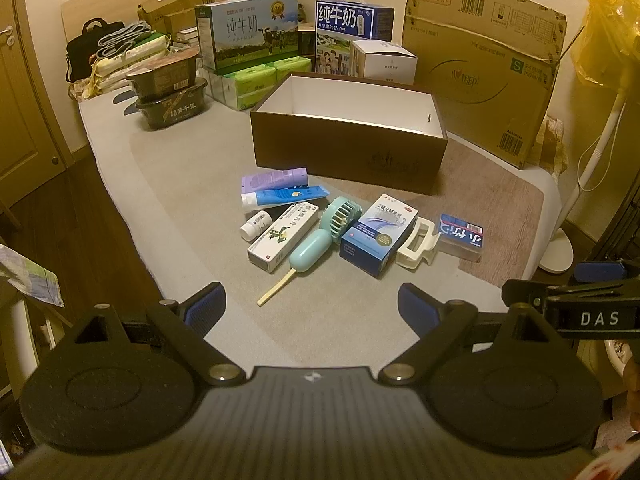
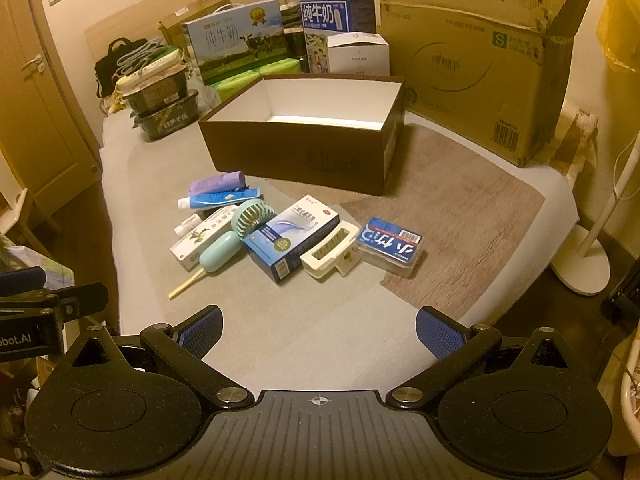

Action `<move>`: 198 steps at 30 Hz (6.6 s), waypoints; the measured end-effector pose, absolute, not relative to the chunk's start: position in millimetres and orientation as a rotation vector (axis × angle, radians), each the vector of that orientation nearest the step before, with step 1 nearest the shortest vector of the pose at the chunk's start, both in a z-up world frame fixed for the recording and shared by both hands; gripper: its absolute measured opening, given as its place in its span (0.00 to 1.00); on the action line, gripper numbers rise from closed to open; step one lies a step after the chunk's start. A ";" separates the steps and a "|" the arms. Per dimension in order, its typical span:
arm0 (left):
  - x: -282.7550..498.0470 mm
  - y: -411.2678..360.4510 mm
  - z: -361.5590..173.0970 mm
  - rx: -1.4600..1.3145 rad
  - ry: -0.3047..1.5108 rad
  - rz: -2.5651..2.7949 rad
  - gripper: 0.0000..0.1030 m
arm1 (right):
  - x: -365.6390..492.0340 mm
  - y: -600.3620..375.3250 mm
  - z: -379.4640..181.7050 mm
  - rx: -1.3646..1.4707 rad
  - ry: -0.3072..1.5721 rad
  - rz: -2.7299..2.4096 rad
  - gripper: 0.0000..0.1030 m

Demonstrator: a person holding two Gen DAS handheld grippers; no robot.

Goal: Organize rigid objects

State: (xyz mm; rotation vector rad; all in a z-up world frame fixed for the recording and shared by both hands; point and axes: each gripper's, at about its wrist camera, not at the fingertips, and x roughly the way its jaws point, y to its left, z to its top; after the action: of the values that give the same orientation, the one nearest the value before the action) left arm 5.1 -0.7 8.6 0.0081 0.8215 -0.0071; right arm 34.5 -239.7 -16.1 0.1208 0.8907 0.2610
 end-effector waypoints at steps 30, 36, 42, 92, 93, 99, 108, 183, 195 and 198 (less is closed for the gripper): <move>4.4 -0.7 8.1 0.007 0.818 -0.006 0.89 | 32.4 -240.4 -17.8 0.119 0.888 0.261 1.00; 3.7 -0.7 7.2 0.008 0.818 -0.007 0.89 | 32.0 -240.0 -18.3 0.119 0.887 0.261 1.00; 3.2 -0.2 6.7 0.007 0.819 -0.005 0.89 | 31.5 -240.4 -19.5 0.120 0.887 0.261 1.00; 127.4 -5.3 -81.5 0.128 0.815 -0.170 0.76 | 125.8 -285.2 -96.9 0.178 0.842 0.330 0.80; 130.9 -4.9 -85.2 0.131 0.820 -0.175 0.75 | 129.3 -286.4 -99.0 0.179 0.845 0.334 0.80; 149.1 -3.7 -106.1 0.143 0.854 -0.193 0.72 | 146.5 -289.3 -113.0 0.158 0.855 0.345 0.79; 175.3 -4.3 -132.4 0.196 0.891 -0.227 0.57 | 170.1 -295.7 -140.3 0.117 0.892 0.338 0.79; 184.2 -22.4 -163.1 0.168 0.929 -0.176 0.30 | 183.7 -259.0 -167.7 0.038 0.980 0.219 0.54; 144.1 -17.6 -119.3 0.178 0.853 -0.144 0.30 | 147.7 -259.6 -132.7 0.080 0.917 0.243 0.54; 133.7 -16.6 -105.1 0.184 0.834 -0.138 0.30 | 139.5 -258.8 -122.0 0.094 0.897 0.254 0.54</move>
State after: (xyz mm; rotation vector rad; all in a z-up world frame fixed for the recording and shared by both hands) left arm 133.7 -16.6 -105.1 0.1838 0.8337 -0.1379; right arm 139.5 -258.8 -122.0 0.0942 0.8974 0.2545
